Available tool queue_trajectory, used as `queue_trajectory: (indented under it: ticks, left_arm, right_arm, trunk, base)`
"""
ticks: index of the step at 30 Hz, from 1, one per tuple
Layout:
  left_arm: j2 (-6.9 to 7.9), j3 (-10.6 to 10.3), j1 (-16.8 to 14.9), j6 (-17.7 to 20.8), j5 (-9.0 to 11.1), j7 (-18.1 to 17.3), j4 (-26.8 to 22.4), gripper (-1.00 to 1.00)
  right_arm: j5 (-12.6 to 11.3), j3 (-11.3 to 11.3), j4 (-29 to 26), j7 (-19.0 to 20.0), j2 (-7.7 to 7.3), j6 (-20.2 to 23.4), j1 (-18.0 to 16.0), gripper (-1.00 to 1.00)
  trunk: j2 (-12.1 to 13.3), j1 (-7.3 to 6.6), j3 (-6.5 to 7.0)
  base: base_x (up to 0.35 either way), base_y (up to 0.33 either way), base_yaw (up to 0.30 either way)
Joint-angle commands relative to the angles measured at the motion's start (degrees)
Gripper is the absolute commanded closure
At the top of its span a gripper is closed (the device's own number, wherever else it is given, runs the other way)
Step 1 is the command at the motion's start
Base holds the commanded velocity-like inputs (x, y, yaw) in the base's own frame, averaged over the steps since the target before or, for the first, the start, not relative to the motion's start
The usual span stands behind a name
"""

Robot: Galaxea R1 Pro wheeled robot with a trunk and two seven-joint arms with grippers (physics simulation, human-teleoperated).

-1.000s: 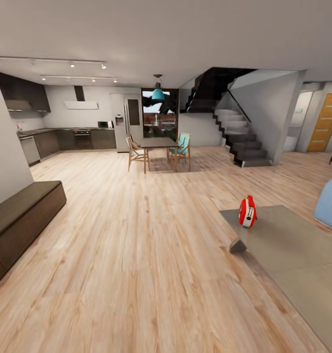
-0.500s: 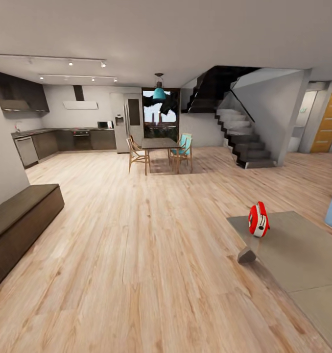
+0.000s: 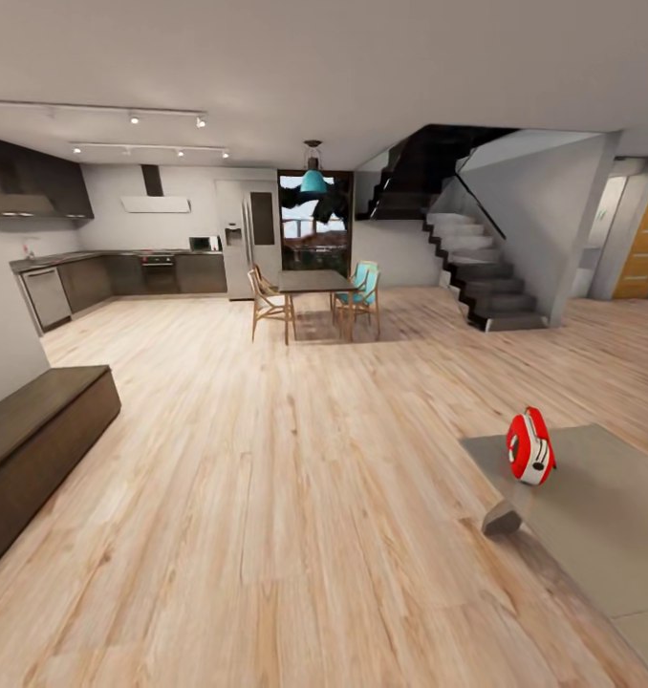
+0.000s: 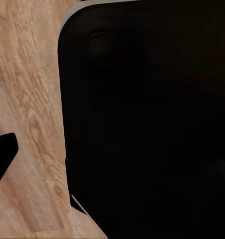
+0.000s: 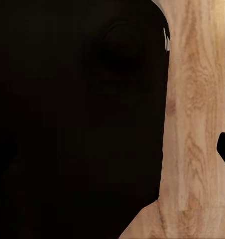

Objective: Turn on the radio receiver that's on the table in the living room.

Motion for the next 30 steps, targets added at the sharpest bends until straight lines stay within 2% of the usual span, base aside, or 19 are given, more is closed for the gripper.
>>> queue_trajectory:
  ticks: [1, 30]
  left_arm:
    - [0.0, 0.0, 0.0, 0.0, 0.0, 0.0, 0.0, -1.0]
    - [-0.07, 0.0, 0.0, -0.3, -0.1, 0.0, 0.0, -1.0]
  right_arm:
    - [0.0, 0.0, 0.0, 0.0, 0.0, 0.0, 0.0, -1.0]
    - [0.0, 0.0, 0.0, 0.0, 0.0, 0.0, 0.0, -1.0]
  trunk:
    - [0.0, 0.0, 0.0]
    - [0.0, 0.0, 0.0]
  base:
    - [0.322, 0.106, 0.0]
    - [0.317, 0.09, 0.0]
